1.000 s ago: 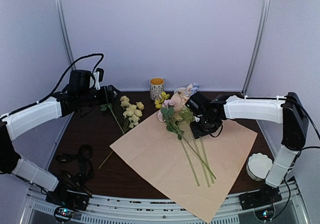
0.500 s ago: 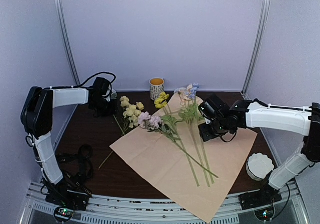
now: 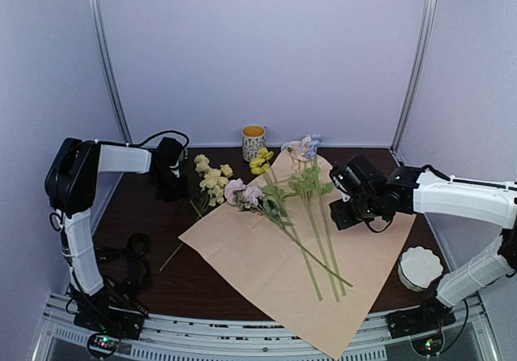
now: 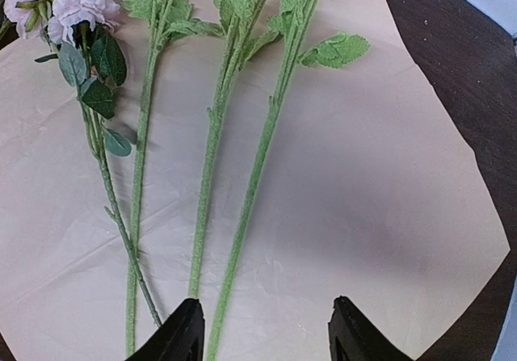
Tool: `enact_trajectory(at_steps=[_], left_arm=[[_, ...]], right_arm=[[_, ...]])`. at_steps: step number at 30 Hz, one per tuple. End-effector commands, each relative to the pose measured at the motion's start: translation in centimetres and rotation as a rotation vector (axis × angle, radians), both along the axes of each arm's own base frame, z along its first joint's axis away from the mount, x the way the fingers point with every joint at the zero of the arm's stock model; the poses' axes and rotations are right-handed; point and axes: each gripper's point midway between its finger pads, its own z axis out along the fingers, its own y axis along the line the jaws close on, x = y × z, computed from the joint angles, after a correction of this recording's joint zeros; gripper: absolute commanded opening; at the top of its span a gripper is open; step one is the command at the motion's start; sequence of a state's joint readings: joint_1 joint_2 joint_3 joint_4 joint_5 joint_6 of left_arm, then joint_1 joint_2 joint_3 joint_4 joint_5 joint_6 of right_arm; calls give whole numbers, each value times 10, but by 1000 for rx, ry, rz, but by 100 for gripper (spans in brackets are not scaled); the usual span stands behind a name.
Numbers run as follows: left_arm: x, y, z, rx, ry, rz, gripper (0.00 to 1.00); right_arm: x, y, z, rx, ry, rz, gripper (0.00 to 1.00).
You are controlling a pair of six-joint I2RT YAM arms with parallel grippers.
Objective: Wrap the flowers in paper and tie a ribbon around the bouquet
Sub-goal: Pick up the fake flower from the corner of the board, then pass from the left arm to the right
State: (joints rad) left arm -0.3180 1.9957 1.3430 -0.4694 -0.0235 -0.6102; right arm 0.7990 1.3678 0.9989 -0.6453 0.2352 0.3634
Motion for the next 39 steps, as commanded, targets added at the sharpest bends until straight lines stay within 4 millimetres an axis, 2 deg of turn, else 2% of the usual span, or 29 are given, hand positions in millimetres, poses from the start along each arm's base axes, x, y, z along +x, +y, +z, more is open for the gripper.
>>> enact_trajectory(at_steps=[1,7,12,16,18,23,25,27,29,31,35,37,39], left_arm=[[7,-2,-6,11,10,2,44],[17,-12,-2,-40,-9,0,45],[27,-20,13,-80,-49,-4,45],[26,-15,-2,-14,21,-27,45],[21,-12,-8,-2,36,-28,40],[17,-1,-14,8,48,-1,19],[18,5,-11,1,43,17,13],[21,10,-3,-2,25,31,0],[25,14,14,-13,-19,47,0],[32,17,43,-47,-104,63,0],[40,38,127,-15,-342,118,0],[35,47,173,8,-466,122,0],[26,45,215,-12,-585,74,0]], right_arm=[[0,-11,7,-30,-54,-4,54],[-5,-18,4,-23,-63,-14,54],[-4,-17,3,-33,-63,-14,54],[-2,-14,4,-26,-60,-10,54],[-3,-15,4,-22,-62,-14,54],[-7,-16,1,3,-58,-26,54],[-8,-16,0,13,-55,-29,54],[-10,-17,1,20,-54,-32,54],[-12,-18,3,30,-56,-32,54],[-14,-19,6,46,-62,-31,54],[-19,-15,17,110,-85,-3,54],[-21,-10,25,153,-99,23,55],[-26,-1,37,216,-118,73,55]])
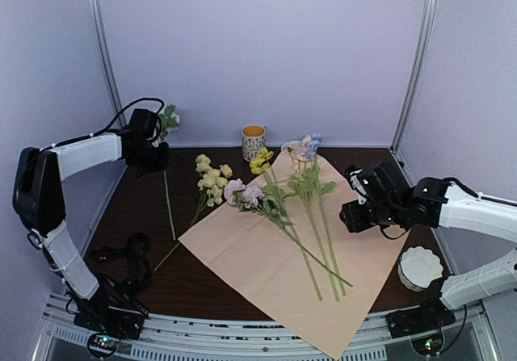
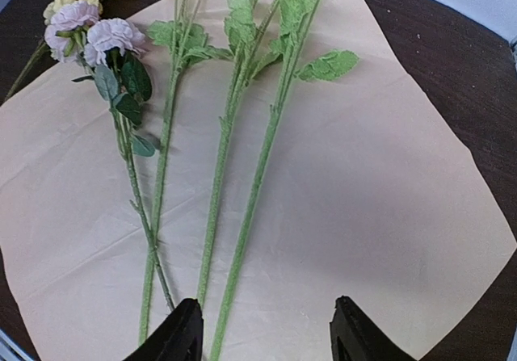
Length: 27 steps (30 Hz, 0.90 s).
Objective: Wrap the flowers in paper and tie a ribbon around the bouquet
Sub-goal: Pass from the left arm to the right
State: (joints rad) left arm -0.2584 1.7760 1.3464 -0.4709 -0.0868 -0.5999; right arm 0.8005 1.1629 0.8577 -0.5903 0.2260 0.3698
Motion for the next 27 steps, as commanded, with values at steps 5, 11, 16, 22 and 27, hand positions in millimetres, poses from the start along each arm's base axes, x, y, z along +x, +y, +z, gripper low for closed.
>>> enact_trajectory(at_steps=[5,11,16,22,27], left_arm=[[-55,-64,214,-66,-678,-325,0],[-175,-163,288,-394,-1049,-736,0],[-239,-215,301,-605,-1131,-936,0],[-278,-252,309,-864,-1094,-1037,0],[-302,-261,301,-941,-1061,-1047,0]], right_arm=[[-25,64,72,357,-138,337,55],[-72,138,170,777,-242,766,61],[-67,180,200,820,-272,774,69],[-81,232,191,818,-224,800,83],[-86,239,188,874,-230,752,72]])
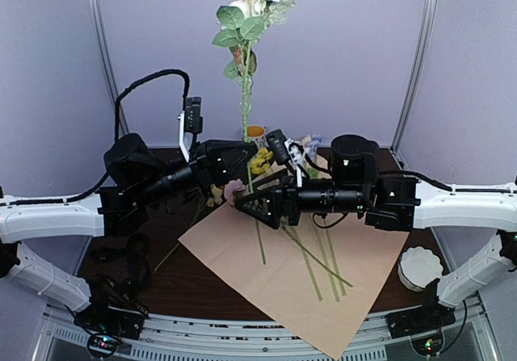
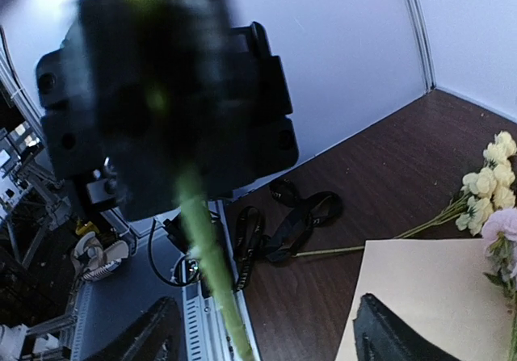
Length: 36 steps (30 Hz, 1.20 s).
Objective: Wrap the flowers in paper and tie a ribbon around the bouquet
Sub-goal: Pass from the left arm to the right, then place the fake flower on the flattened wrapping paper.
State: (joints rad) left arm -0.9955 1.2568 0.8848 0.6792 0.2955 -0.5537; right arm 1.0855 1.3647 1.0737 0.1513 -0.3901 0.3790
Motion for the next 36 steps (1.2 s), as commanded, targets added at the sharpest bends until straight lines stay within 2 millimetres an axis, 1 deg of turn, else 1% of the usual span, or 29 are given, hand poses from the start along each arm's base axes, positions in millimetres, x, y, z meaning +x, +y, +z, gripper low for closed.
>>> enact_trajectory(at_steps=[1,2,3,4,5,6,7,8,9,10,11,12,13,15,16,17,18,20,22,23,24,25,26,27,28,29,31,34,36], left_arm=[[-27,8,29,-147,-14,-69,0],[-28,7,28,-145,-7,-75,0],[-31,6,27,-144,-4,-82,0],[-31,7,26,-146,-1,-86,0],[-31,9,26,-152,1,-81,0],[-28,11,27,-153,7,-56,0],[-21,13,24,-131,21,-14,19],[-9,12,11,-59,58,54,41],[4,14,-2,29,80,137,58],[17,17,-16,137,79,228,68],[32,23,-31,239,105,324,73],[47,33,-47,347,115,425,77],[61,46,-64,437,149,519,79],[80,73,-95,590,212,647,80],[87,85,-111,654,239,685,80],[92,96,-129,709,263,705,80],[96,106,-144,745,297,716,81],[106,129,-178,793,390,730,81],[117,157,-208,816,498,764,80],[121,167,-220,825,531,779,79],[126,175,-230,836,550,790,79],[128,180,-237,849,558,789,79],[131,182,-246,870,564,782,79],[135,184,-254,886,578,769,79],[137,182,-262,900,588,741,79],[141,179,-276,925,614,711,79],[149,174,-294,959,648,658,78],[163,164,-318,1012,682,594,71],[171,153,-329,1019,682,549,66]], right_arm=[[3,0,16,99,15,-69,57],[5,-2,16,108,22,-88,39],[7,-4,15,112,29,-107,18],[10,-7,13,106,34,-130,3],[15,-11,9,87,43,-166,0],[22,-17,2,51,57,-214,0],[31,-24,-9,-2,76,-273,0],[40,-32,-21,-65,100,-326,0],[49,-40,-37,-133,126,-370,0],[58,-50,-55,-203,157,-408,0],[67,-61,-74,-269,180,-447,0],[74,-76,-98,-359,210,-497,0],[83,-94,-122,-449,238,-557,0],[98,-130,-160,-595,276,-661,0],[105,-141,-172,-632,287,-693,0],[110,-149,-187,-673,303,-706,0],[114,-154,-197,-698,317,-712,0],[119,-156,-215,-754,344,-704,0],[124,-156,-227,-792,366,-703,0],[126,-158,-232,-805,378,-709,4],[128,-159,-236,-813,389,-721,17],[130,-163,-239,-823,394,-740,32],[132,-166,-240,-830,392,-764,51],[133,-171,-239,-839,391,-790,59],[134,-174,-237,-846,385,-809,62],[135,-177,-234,-848,380,-824,63],[133,-178,-226,-832,370,-827,65],[126,-176,-214,-796,358,-809,66],[119,-176,-210,-781,361,-790,66]])
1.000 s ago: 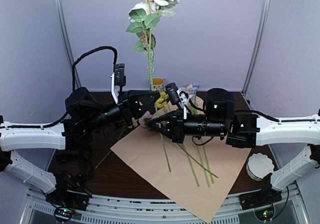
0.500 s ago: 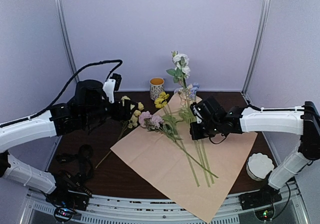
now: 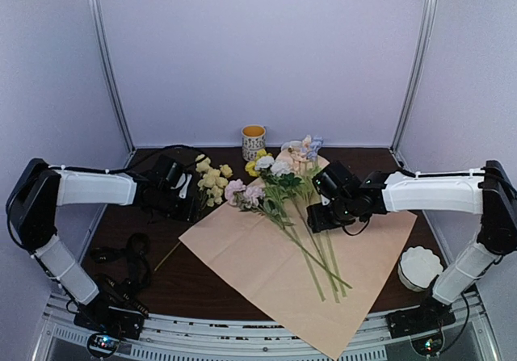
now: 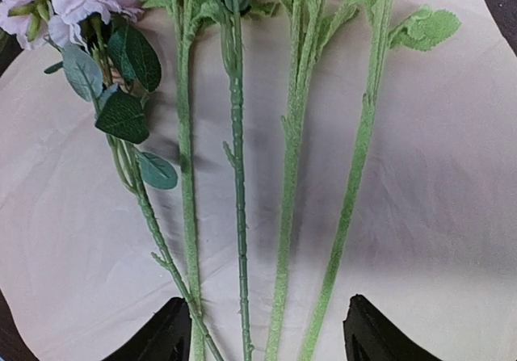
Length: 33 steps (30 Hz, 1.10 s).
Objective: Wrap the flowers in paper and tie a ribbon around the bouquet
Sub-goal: Place the fake flower on the flattened wrapping paper, then pick up the fake flower from the corner of the board.
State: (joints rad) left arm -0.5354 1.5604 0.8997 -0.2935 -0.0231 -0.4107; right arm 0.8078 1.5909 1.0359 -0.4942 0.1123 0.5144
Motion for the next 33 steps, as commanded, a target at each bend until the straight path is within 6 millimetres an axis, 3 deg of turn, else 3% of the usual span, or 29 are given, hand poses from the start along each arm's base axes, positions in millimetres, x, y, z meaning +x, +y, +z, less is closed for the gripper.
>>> enact_trajectory(at_steps=[1,6,10,21,25,28,33], left_arm=[[20,-31,-6,-71,13,-112,64],[36,-24,-29,12,38,-68,49],[41,-15,-37,79,42,-34,42],[57,3,-45,202,34,3,40],[58,2,-56,178,81,1,23],[58,14,-44,186,19,64,0],[60,46,25,157,-185,241,0]], right_arm=[[-7,-4,30,56,-54,-10,66],[-21,-10,42,115,-74,-4,66],[-27,-14,53,159,-97,-8,66],[-33,-19,55,153,-99,-1,66],[-34,-23,55,145,-102,-5,67],[-35,-25,58,151,-108,-11,66],[-41,-19,69,189,-129,39,66]])
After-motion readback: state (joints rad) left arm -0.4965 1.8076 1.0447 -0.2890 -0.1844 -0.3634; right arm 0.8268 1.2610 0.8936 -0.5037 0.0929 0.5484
